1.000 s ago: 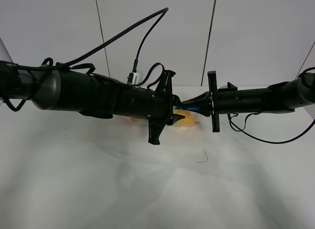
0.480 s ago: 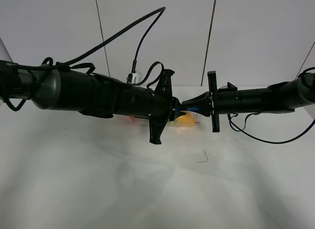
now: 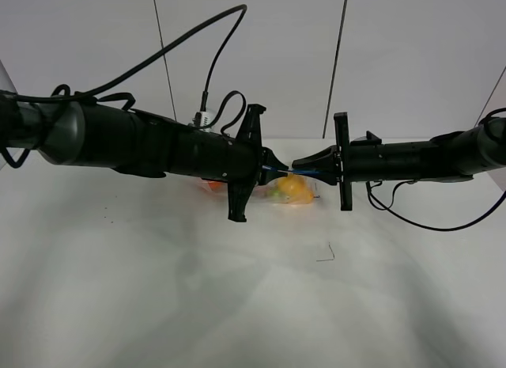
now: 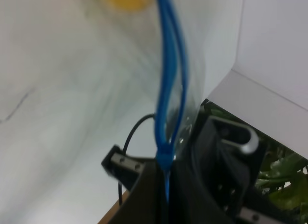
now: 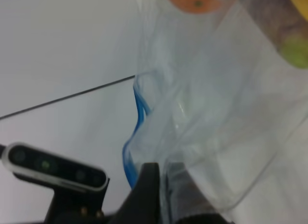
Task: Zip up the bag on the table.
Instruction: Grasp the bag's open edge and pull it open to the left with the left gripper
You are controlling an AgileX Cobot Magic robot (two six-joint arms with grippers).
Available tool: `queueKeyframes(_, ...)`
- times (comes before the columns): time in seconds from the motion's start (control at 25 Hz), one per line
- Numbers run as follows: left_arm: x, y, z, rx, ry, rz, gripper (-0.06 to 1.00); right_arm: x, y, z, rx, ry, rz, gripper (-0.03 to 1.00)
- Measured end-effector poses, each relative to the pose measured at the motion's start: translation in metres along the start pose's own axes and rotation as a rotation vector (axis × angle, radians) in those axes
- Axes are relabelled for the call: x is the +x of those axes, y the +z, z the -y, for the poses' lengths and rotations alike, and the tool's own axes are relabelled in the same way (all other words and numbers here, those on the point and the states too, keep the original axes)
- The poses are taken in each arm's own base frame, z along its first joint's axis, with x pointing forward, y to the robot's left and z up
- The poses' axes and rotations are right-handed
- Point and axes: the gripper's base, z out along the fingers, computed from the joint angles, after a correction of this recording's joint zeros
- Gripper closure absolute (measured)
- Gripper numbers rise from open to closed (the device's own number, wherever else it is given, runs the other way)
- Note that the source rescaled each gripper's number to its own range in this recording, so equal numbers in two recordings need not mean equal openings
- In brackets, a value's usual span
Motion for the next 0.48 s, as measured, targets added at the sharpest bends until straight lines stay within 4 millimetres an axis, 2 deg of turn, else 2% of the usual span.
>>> queueKeyframes(0.48,-0.098,-0.040,0.015,0.000,0.027,0.045,0.93,0.000,0.000,0.000,-0.001,0.000,0.000,0.97)
